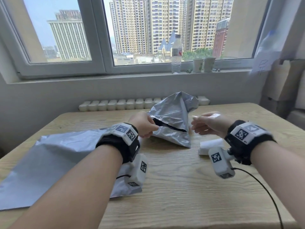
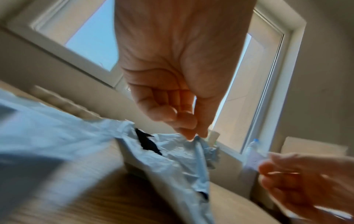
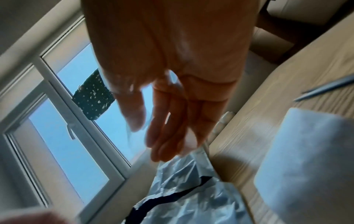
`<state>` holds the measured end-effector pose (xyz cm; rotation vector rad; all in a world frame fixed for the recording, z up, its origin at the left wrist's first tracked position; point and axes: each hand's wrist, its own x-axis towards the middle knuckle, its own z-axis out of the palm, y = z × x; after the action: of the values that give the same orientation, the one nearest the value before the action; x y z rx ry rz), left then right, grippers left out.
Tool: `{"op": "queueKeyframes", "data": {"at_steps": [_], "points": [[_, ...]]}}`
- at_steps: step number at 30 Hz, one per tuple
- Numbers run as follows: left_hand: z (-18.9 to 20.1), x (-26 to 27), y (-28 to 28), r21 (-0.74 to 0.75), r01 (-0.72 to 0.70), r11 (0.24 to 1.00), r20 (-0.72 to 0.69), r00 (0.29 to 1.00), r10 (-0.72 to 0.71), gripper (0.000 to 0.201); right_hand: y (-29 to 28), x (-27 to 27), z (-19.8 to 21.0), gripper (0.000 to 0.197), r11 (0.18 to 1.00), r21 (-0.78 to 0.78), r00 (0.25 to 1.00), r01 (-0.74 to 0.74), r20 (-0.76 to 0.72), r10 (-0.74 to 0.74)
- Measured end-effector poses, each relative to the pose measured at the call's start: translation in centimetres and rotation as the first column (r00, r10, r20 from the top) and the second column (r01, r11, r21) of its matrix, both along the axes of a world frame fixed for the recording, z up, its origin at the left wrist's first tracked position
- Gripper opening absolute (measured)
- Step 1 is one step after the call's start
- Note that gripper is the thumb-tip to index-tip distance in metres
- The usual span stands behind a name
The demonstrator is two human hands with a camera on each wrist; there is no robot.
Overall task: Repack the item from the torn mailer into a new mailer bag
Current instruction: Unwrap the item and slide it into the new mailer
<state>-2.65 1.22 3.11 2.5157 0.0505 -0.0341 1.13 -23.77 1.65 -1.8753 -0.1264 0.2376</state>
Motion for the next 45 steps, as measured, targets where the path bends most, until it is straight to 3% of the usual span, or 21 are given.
{"op": "queueKeyframes", "data": {"at_steps": [3, 6, 11, 15, 20, 24, 26, 29, 33, 39, 45], "points": [[0.5, 0.6, -4.0, -0.164, 0.139, 0.977, 0.067, 0.989, -0.13, 0.022, 0.9, -0.8, 0.5, 0.012, 0.993, 0.108, 0.999, -0.049, 0.004, 0.049], [0.5, 1.1, -7.0, -0.186, 0.229, 0.955, 0.122, 0.97, -0.209, 0.03, 1.3, -1.2, 0.6, 0.013, 0.977, 0.203, 0.997, -0.07, -0.001, 0.072], [0.1, 2.0, -8.6, -0.256, 0.217, 0.942, 0.253, 0.956, -0.151, 0.019, 0.5, -1.2, 0.6, 0.003, 0.966, 0.257, 1.0, -0.025, 0.0, 0.026], [0.4, 2.3, -9.4, -0.337, 0.276, 0.9, 0.18, 0.957, -0.226, 0.026, -0.3, -0.9, 0.0, 0.004, 0.961, 0.276, 1.0, -0.003, -0.012, 0.006], [0.4, 3.2, -10.1, -0.348, 0.268, 0.898, 0.154, 0.962, -0.227, 0.015, -1.1, -0.3, -0.7, 0.014, 0.972, 0.232, 1.0, -0.018, -0.003, 0.02], [0.0, 4.2, -10.9, -0.255, 0.311, 0.916, 0.231, 0.939, -0.254, 0.023, -1.8, 0.5, -1.1, 0.019, 0.976, 0.213, 0.999, -0.036, 0.001, 0.036], [-0.3, 4.8, -11.4, -0.179, 0.315, 0.932, 0.251, 0.931, -0.267, 0.016, -2.1, 0.9, -1.4, 0.016, 0.982, 0.184, 0.999, -0.032, 0.004, 0.032], [-0.8, 6.2, -11.1, -0.099, 0.225, 0.969, 0.251, 0.948, -0.195, 0.01, -2.7, 1.7, -1.8, 0.009, 0.99, 0.144, 1.0, 0.005, 0.002, -0.006], [-1.7, 8.7, -9.0, -0.015, -0.036, 0.999, 0.232, 0.972, 0.039, 0.012, -4.5, 3.2, -2.4, 0.005, 0.983, 0.098, 0.988, 0.154, -0.018, -0.153], [-2.4, 12.8, -4.3, 0.018, -0.435, 0.9, 0.234, 0.877, 0.42, 0.022, -7.5, 4.9, -2.2, 0.005, 0.915, 0.092, 0.918, 0.392, -0.106, -0.383], [-1.4, 15.1, -1.8, -0.038, -0.511, 0.859, 0.186, 0.841, 0.508, 0.022, -6.2, 5.5, -1.9, 0.016, 0.9, 0.122, 0.895, 0.419, -0.224, -0.387]]}}
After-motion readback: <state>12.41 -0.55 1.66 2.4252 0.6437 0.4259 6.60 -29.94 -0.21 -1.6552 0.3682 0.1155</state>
